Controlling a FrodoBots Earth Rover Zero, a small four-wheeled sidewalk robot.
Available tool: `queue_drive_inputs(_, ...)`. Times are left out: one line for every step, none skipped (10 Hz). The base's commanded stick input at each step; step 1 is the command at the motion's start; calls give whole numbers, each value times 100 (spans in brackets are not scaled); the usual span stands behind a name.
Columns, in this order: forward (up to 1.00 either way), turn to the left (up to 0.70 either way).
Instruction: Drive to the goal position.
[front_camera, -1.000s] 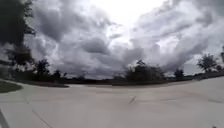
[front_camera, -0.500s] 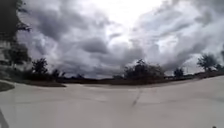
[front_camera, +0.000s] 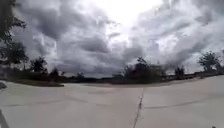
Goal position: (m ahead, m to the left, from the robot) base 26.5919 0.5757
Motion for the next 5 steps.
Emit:
queue_drive_inputs(85,0)
queue_drive_inputs(85,0)
queue_drive_inputs(85,0)
queue_drive_inputs(85,0)
queue_drive_inputs(85,0)
